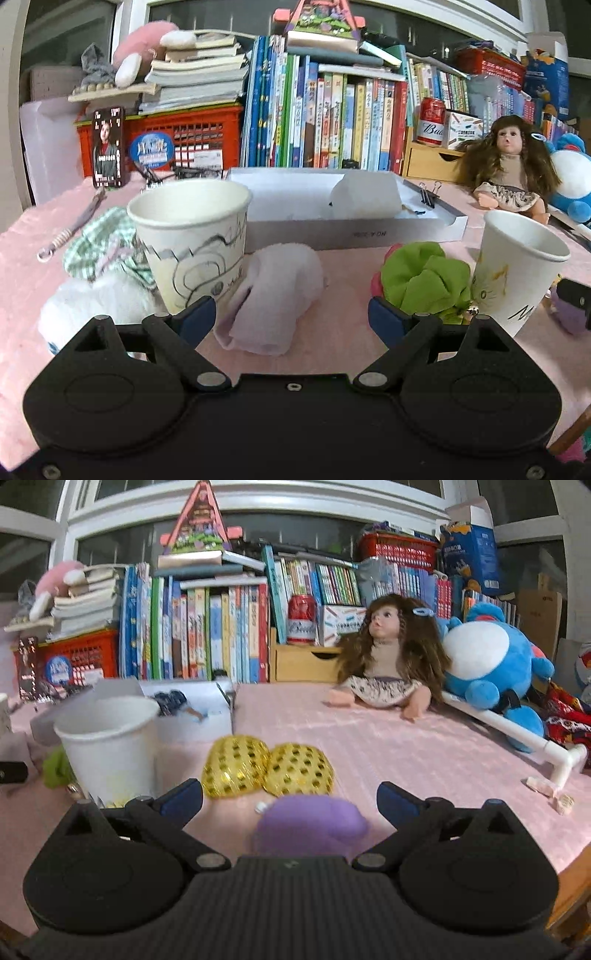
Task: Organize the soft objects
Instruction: 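Move the right tool to the purple plush ball while the left tool approaches the pink cloth, then close the right tool on the purple plush ball while the left tool grasps the pink cloth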
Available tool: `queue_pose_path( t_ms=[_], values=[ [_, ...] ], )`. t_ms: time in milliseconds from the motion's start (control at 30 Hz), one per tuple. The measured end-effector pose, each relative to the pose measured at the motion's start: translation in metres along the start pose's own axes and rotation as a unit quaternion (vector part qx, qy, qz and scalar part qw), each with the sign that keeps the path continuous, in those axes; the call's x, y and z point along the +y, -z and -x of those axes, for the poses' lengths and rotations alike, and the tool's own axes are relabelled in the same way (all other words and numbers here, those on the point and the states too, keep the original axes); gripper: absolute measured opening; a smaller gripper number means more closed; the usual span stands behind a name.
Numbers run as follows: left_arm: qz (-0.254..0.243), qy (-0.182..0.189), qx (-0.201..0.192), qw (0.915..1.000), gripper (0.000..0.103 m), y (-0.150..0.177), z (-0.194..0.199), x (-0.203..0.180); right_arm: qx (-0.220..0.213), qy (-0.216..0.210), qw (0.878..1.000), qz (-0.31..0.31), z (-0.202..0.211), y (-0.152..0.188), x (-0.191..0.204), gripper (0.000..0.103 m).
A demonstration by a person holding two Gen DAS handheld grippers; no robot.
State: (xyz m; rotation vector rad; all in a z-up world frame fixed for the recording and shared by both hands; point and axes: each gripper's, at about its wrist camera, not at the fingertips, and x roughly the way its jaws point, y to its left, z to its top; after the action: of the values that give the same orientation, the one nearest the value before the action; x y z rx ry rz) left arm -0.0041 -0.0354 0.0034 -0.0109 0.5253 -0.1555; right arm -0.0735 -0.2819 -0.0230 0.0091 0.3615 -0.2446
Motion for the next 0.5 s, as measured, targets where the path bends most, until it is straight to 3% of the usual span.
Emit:
queue_pose_path(
  t_ms=[400, 500],
  values=[
    [0.013, -0.011, 0.005, 0.9998, 0.090, 0.007, -0.010, -0.002, 0.025, 0.006, 1.000, 0.012, -0.014, 0.012, 0.003, 0.103],
    [0.016, -0.014, 0.003, 0.9998, 0.086, 0.009, -0.012, -0.002, 0.030, 0.008, 0.999, 0.014, -0.016, 0.015, 0.004, 0.103]
  ],
)
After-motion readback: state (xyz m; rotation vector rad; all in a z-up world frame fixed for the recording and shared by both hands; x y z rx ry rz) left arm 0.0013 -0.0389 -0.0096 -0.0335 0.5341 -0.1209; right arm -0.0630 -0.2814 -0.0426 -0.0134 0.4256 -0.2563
